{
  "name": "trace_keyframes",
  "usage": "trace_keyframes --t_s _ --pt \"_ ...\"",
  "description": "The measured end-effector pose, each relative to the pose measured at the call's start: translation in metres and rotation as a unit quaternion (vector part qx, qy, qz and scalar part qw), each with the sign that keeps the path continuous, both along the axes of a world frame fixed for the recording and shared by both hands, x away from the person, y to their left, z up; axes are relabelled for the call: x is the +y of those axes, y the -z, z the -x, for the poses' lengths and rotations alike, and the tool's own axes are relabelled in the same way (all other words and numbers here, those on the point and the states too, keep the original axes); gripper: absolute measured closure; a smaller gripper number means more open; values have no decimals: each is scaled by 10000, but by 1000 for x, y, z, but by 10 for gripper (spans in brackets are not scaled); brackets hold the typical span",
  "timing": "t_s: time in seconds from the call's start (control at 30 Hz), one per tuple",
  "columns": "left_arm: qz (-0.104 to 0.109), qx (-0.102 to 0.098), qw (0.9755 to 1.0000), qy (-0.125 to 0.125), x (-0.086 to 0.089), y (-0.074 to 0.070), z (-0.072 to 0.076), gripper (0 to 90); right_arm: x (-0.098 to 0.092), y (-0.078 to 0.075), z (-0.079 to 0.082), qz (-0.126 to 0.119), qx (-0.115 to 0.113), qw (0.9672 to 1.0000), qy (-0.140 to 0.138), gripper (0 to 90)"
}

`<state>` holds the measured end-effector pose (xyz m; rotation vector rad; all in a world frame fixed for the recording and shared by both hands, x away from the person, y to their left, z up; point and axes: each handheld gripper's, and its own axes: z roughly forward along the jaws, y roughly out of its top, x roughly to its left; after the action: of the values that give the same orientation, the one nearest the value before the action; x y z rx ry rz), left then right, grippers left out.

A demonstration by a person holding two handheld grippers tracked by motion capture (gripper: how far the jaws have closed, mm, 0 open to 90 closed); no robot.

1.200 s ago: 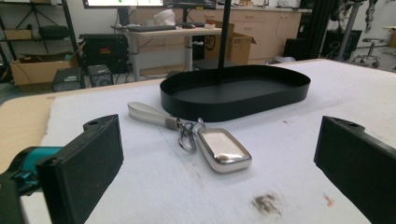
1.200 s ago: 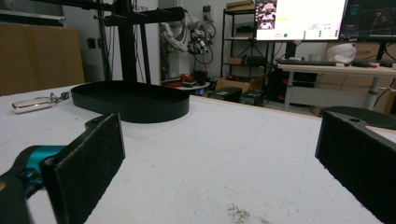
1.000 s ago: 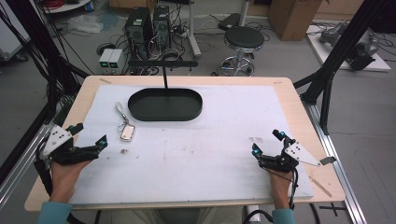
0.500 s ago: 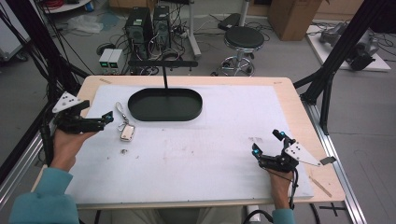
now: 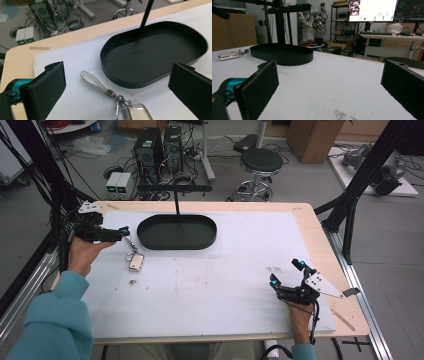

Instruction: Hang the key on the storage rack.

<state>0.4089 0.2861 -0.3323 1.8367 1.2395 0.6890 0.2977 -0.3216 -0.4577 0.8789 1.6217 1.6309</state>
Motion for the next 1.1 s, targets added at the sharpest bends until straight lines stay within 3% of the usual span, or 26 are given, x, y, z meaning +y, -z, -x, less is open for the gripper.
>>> trace_keyframes --t_s 0.27,0.53,0.77,0.93,1.1 --pt "-113 458 9989 -57 -8 3 -27 17 0 0 0 0 4 10000 4 7" --pt "-50 787 9966 -225 -9 15 -45 18 0 0 0 8 0 10000 3 7" --pt "85 1086 9935 -318 -6 28 -56 18 0 0 0 8 0 10000 2 7" --pt "29 1296 9910 -345 -6 37 -62 19 0 0 0 -11 7 10000 4 7" --pt "12 1459 9884 -417 -6 45 -67 74 0 0 0 -7 5 10000 9 7"
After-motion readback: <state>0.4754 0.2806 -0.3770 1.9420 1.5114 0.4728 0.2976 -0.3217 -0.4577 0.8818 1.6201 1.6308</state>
